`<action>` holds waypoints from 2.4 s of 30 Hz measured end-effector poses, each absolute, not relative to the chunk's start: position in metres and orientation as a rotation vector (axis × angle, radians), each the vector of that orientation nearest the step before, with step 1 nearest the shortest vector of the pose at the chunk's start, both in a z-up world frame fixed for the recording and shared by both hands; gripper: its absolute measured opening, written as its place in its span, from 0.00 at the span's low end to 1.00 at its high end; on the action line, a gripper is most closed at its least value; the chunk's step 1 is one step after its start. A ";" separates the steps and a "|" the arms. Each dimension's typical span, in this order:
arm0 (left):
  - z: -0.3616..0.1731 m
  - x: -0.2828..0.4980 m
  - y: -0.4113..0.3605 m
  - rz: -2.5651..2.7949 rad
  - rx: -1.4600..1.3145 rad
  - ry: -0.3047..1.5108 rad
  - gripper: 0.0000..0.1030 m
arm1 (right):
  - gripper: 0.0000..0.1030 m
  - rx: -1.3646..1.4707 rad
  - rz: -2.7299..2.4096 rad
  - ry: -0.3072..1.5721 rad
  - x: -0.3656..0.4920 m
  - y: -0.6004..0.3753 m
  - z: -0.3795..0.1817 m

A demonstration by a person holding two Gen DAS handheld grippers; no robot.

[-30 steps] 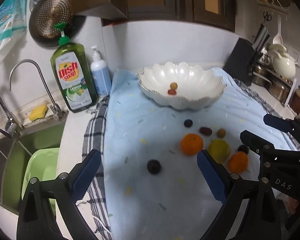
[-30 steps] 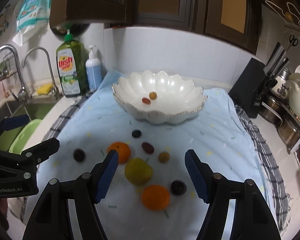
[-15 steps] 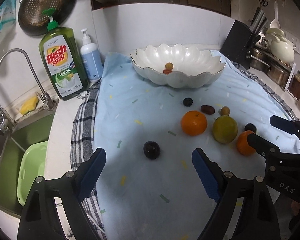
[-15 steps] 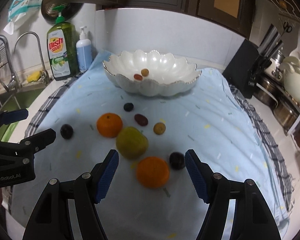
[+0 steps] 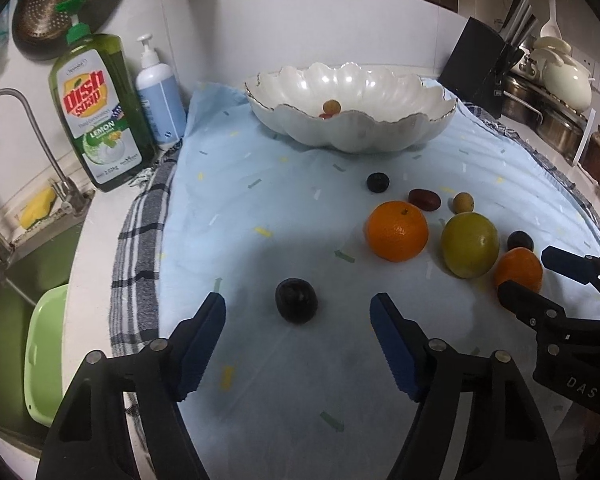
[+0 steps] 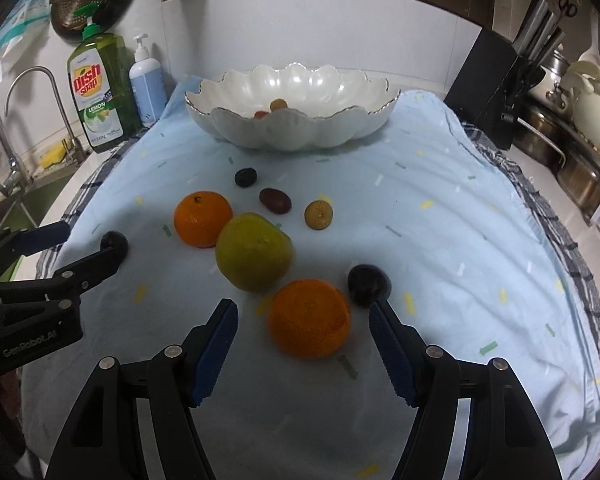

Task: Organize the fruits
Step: 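Grasp the orange with the right gripper while the left gripper grasps the dark plum, then lift the orange and plum and carry them over the white bowl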

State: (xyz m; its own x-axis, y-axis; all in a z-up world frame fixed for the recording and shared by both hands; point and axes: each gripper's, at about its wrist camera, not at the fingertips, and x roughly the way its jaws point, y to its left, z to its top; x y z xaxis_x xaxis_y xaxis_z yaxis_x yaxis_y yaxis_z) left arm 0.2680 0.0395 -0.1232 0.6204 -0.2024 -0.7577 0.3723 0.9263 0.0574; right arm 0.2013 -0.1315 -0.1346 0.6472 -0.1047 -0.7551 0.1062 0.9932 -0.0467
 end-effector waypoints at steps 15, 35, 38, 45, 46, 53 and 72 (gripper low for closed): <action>-0.142 0.285 0.037 -0.331 0.166 0.896 0.41 | 0.45 0.025 -0.116 0.904 0.210 -0.140 -0.147; -0.125 0.274 0.036 -0.339 0.161 0.871 0.25 | 0.43 0.023 -0.086 0.848 0.204 -0.141 -0.130; -0.118 0.269 0.035 -0.341 0.161 0.857 0.25 | 0.43 0.027 -0.078 0.834 0.202 -0.142 -0.125; -0.099 0.259 0.030 -0.344 0.154 0.810 0.25 | 0.43 0.030 -0.061 0.789 0.196 -0.144 -0.107; -0.096 0.258 0.029 -0.345 0.152 0.803 0.25 | 0.43 0.029 -0.058 0.782 0.195 -0.145 -0.105; -0.075 0.251 0.023 -0.343 0.142 0.749 0.25 | 0.43 0.032 -0.030 0.736 0.192 -0.149 -0.087; -0.022 0.263 0.001 -0.299 0.131 0.590 0.25 | 0.43 -0.020 0.038 0.558 0.220 -0.161 -0.031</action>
